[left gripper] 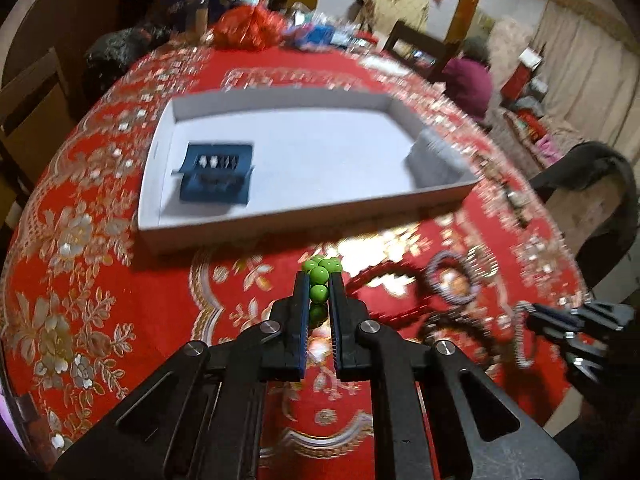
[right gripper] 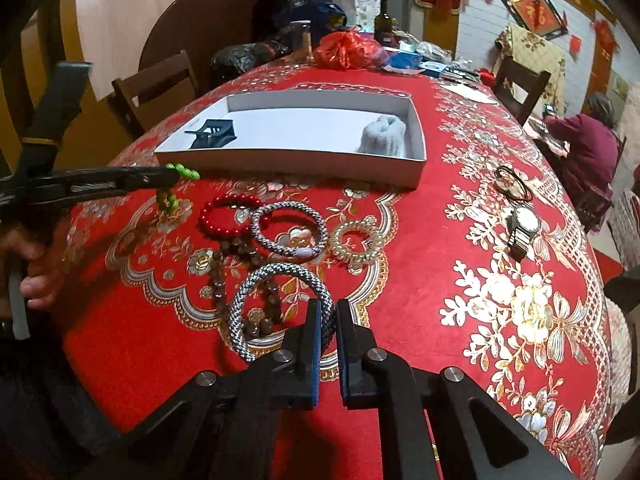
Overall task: Organize jewelry
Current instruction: 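Carry the green beads and silver bangle into the white box lid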
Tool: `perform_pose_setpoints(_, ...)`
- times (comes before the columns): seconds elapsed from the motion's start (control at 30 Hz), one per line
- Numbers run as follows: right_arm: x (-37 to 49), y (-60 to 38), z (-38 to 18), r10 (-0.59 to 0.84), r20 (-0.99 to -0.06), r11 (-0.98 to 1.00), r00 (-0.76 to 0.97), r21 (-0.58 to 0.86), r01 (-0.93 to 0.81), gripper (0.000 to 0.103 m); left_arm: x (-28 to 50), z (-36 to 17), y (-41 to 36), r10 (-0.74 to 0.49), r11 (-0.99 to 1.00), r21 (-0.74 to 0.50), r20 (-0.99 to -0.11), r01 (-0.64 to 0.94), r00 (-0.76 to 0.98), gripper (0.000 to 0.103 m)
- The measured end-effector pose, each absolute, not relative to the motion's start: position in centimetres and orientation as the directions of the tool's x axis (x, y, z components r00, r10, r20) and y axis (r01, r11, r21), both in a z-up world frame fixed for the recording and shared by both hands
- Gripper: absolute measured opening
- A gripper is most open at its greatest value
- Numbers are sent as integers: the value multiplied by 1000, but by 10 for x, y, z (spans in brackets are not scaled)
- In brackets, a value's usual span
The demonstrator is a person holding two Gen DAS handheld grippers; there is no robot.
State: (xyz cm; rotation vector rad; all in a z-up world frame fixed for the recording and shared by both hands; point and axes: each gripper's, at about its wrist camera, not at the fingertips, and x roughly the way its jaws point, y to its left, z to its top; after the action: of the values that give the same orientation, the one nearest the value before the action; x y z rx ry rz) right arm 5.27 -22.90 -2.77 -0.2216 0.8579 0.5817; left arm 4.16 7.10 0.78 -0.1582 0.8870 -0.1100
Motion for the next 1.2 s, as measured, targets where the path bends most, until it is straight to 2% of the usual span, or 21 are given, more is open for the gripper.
perform_pose_setpoints(0.57,63,-237,-20,395,-741,868,543,107,-485,6,34,21,61,-144,987,-157,-761,37,633,8)
perform_pose_setpoints(1.2,72,-211,-10,414,-726,858,549,109,-502,6,35,23,64,-144,986,-167,-758,23,636,8)
